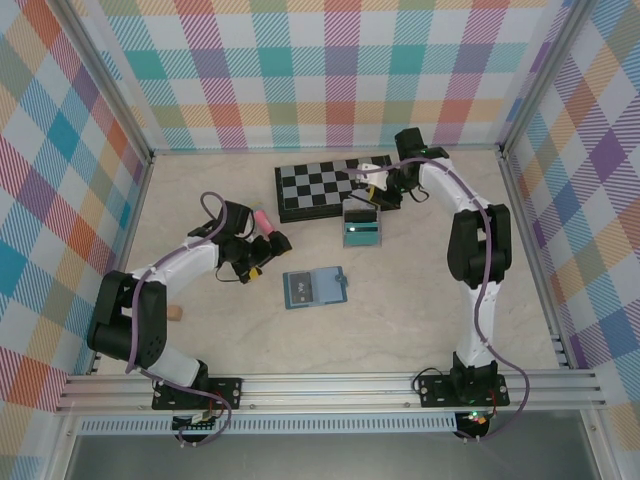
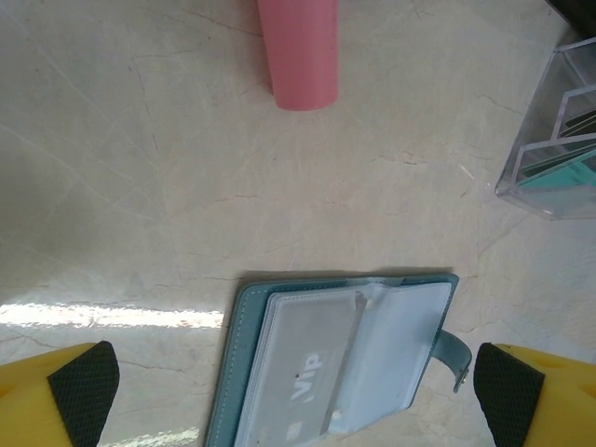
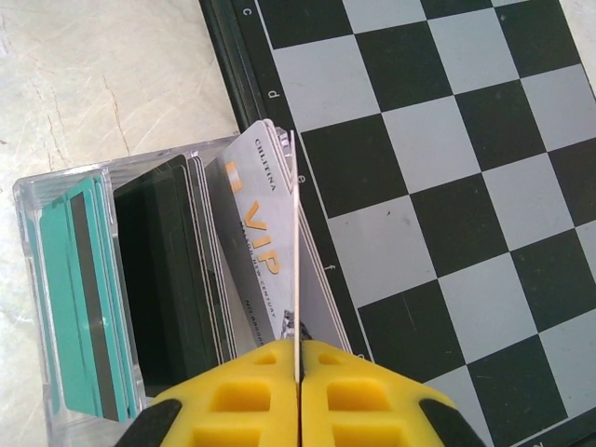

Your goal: Take the credit cards out of the card holder

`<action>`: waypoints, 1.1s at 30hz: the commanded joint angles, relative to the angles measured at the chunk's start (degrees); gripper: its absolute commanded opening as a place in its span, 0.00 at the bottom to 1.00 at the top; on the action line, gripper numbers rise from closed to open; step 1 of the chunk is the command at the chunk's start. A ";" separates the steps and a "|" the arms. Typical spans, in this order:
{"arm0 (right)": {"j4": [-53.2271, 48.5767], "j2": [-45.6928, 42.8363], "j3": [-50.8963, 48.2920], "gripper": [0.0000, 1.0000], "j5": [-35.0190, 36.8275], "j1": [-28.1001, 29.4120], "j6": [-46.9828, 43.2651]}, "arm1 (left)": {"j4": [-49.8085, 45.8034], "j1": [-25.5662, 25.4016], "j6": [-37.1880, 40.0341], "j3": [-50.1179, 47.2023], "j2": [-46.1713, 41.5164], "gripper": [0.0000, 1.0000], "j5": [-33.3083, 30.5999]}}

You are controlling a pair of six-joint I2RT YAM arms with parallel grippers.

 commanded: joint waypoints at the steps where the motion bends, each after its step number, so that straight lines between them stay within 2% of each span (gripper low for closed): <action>1: -2.58 1.40 1.79 0.09 -2.14 0.70 -1.89 | 0.63 1.00 1.19 1.30 0.62 1.00 1.35; 7: -3.15 1.89 2.18 0.12 -1.74 1.03 -1.89 | 0.64 1.00 1.47 1.03 0.80 1.00 1.62; 14: -0.45 0.50 1.52 0.23 -2.66 1.12 1.32 | 0.38 1.01 1.68 0.83 0.45 1.00 1.67; 20: 2.89 -4.11 -0.60 0.24 -2.53 1.14 6.25 | -0.57 1.00 2.03 0.38 -1.32 1.00 0.76; 24: 6.51 -9.41 -4.34 0.24 -1.72 1.14 12.43 | -0.93 1.00 2.20 -0.96 -3.51 1.00 0.31; 29: 13.87 -18.72 -13.37 0.26 -2.09 2.13 24.56 | 0.87 1.00 2.04 -3.63 -6.34 1.00 2.13; 33: 20.80 -26.60 -21.97 0.22 -2.56 4.05 40.76 | 1.64 1.00 1.46 -5.73 -8.37 1.00 2.97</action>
